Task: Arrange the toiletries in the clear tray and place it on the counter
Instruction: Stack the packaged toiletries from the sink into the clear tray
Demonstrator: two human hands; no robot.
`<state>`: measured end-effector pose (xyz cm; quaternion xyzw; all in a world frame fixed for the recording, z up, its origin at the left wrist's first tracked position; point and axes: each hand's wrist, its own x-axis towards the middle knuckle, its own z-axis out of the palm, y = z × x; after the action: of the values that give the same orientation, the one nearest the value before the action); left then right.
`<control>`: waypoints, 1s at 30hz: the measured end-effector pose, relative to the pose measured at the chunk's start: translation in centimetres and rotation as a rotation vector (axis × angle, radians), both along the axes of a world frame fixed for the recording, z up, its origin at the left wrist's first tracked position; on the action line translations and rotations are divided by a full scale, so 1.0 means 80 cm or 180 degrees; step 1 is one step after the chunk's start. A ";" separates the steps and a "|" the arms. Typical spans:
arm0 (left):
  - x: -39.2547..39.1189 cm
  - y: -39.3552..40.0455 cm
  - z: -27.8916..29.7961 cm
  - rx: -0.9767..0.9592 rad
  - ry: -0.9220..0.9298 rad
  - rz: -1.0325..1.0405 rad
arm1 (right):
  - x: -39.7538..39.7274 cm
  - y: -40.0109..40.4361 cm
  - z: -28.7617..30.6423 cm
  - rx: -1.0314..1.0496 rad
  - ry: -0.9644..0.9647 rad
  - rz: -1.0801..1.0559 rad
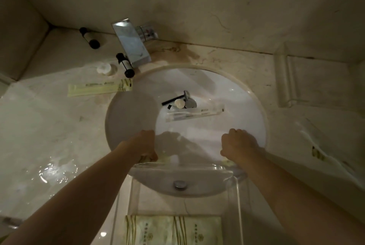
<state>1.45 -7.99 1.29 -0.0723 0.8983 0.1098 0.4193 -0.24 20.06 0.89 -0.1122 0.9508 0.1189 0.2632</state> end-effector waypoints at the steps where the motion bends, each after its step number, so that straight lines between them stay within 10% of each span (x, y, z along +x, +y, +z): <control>1: -0.002 -0.001 0.001 0.0045 -0.0023 -0.0033 | 0.000 0.004 0.000 -0.0051 0.0110 0.0091; 13: -0.037 -0.003 0.072 0.1418 0.0886 0.1589 | -0.025 -0.037 0.082 -0.1685 0.0957 -0.0370; 30: 0.038 0.014 0.200 0.3267 0.0518 0.2427 | 0.037 -0.118 0.199 -0.5712 -0.1327 -0.4258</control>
<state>4.50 -6.86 17.27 -0.1680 0.6717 0.6721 0.2626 2.73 10.61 16.81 0.2522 0.4997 -0.7896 0.2515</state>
